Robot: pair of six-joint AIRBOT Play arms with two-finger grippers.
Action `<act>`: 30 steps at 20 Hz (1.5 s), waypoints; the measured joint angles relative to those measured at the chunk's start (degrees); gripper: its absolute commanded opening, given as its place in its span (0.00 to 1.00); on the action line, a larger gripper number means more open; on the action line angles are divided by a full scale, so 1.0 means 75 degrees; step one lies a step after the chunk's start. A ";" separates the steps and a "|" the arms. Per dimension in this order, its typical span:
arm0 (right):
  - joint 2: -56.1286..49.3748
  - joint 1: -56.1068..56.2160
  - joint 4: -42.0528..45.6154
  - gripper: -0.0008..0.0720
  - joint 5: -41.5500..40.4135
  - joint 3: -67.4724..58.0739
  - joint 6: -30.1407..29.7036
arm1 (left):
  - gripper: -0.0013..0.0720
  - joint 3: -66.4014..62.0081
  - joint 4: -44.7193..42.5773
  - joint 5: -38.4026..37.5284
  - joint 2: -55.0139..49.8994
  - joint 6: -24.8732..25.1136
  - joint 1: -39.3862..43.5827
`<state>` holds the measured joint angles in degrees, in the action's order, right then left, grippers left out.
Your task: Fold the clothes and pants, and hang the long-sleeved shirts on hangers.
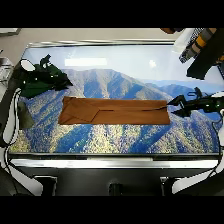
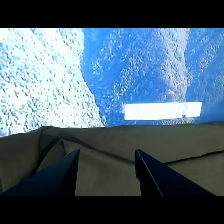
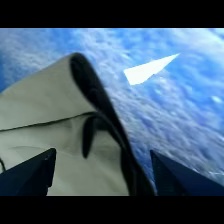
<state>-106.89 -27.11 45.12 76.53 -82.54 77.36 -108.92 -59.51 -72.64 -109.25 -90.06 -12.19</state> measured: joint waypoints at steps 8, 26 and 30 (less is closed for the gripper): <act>-0.0274 0.0871 0.0128 0.07 -0.0323 0.0009 -0.0376 | 0.31 -0.0012 -0.0006 -0.0105 0.0000 -0.0003 0.0044; 0.2579 0.1064 0.3375 0.05 0.1810 -0.2500 0.1958 | 0.03 -0.0003 0.2806 0.2113 -0.1795 -0.0895 0.4607; 0.3010 0.1064 0.3500 0.05 0.2171 -0.2856 0.2331 | 0.03 -0.0058 0.3809 0.3628 -0.2183 -0.1151 0.5700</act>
<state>-84.31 -19.14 71.37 92.82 -103.96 94.85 -109.36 -30.94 -45.43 -125.62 -98.70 30.57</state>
